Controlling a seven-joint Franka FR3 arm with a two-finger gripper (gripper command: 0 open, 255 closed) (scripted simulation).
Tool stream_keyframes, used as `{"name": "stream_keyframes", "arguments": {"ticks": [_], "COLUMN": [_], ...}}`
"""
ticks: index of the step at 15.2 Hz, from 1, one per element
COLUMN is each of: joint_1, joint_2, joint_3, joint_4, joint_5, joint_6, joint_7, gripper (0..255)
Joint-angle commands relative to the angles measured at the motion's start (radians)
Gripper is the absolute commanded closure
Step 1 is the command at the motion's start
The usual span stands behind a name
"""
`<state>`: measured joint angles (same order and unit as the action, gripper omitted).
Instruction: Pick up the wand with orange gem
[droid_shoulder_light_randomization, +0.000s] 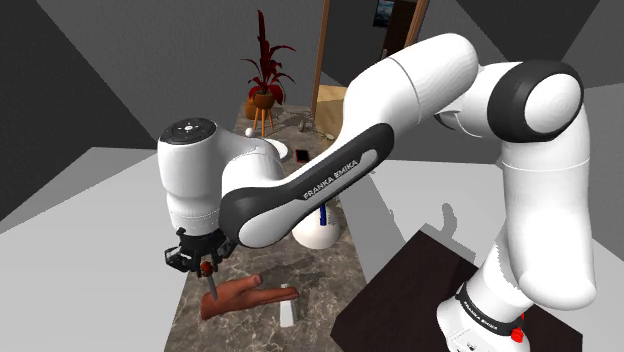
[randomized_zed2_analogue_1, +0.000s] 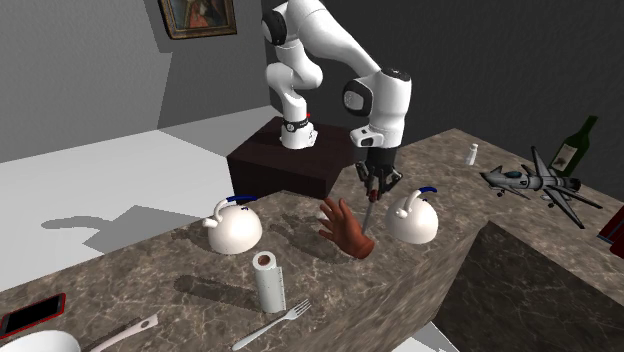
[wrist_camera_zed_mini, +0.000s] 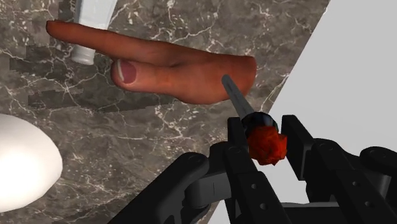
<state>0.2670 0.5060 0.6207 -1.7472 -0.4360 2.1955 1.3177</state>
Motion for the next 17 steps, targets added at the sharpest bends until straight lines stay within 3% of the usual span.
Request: {"name": "stream_keyframes", "arguments": {"ticks": [1,17], "joint_1": [-0.003,-0.024], "joint_2": [-0.005,-0.087], "joint_3": [0.002,0.042], "joint_4": [0.001,0.082], "joint_5": [0.006,0.076], "joint_6": [-0.011,-0.157], "joint_7": [-0.003,-0.055], "gripper": [255,255]}}
